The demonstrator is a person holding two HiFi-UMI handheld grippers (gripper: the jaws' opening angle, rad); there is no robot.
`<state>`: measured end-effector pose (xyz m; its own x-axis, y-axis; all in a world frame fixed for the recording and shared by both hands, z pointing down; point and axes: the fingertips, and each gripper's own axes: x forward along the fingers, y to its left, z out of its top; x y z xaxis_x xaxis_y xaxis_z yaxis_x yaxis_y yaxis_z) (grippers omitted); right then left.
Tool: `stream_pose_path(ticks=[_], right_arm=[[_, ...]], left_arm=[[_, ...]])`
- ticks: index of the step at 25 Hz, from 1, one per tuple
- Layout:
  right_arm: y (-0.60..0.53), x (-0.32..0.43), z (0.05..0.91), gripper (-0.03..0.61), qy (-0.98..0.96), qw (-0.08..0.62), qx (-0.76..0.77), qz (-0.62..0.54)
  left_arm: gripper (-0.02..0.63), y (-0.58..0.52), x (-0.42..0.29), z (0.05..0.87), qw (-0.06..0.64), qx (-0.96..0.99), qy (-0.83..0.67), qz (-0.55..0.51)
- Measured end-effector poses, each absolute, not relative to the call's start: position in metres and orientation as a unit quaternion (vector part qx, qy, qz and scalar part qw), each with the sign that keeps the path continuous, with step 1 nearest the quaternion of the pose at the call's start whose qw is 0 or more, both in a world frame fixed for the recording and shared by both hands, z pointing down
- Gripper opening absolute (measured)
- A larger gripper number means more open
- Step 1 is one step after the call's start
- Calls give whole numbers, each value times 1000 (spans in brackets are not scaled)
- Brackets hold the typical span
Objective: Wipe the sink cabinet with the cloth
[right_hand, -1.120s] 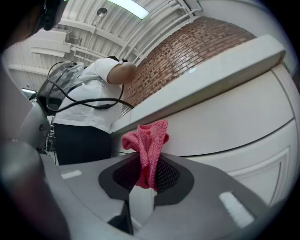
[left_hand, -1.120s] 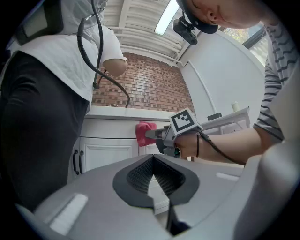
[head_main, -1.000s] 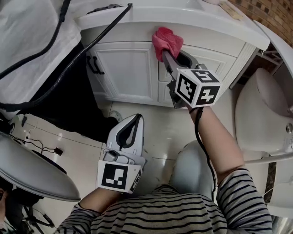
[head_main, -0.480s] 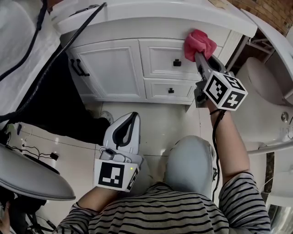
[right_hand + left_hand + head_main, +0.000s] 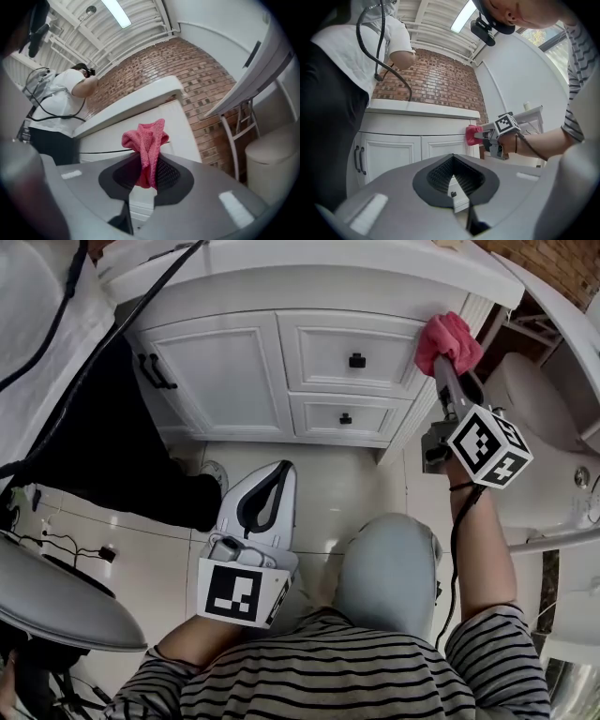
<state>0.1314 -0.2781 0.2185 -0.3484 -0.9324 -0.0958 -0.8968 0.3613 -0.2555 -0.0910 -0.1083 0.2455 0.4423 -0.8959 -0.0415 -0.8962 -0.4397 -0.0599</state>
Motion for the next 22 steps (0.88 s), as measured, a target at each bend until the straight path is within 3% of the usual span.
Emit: stream_pose_path(ticks=[6,10,15,22], right_arm=[[-268,-26,259,75,898,61,-427,-92],[-288,-80,299,75,909,12,-405,-102],[-303,-77,312,75,899,-3,-425,-104],[-296,-3,314,75,871,6,-480,-106]], left_arm=[[2,-102,-109,252,20,-841,540,-6],[2,-102,-124,254,20,-833,553,-8],[2,-105,-133,259,14,-830,557,-12],[2,-107,-117,255,23,-840,542,-7]])
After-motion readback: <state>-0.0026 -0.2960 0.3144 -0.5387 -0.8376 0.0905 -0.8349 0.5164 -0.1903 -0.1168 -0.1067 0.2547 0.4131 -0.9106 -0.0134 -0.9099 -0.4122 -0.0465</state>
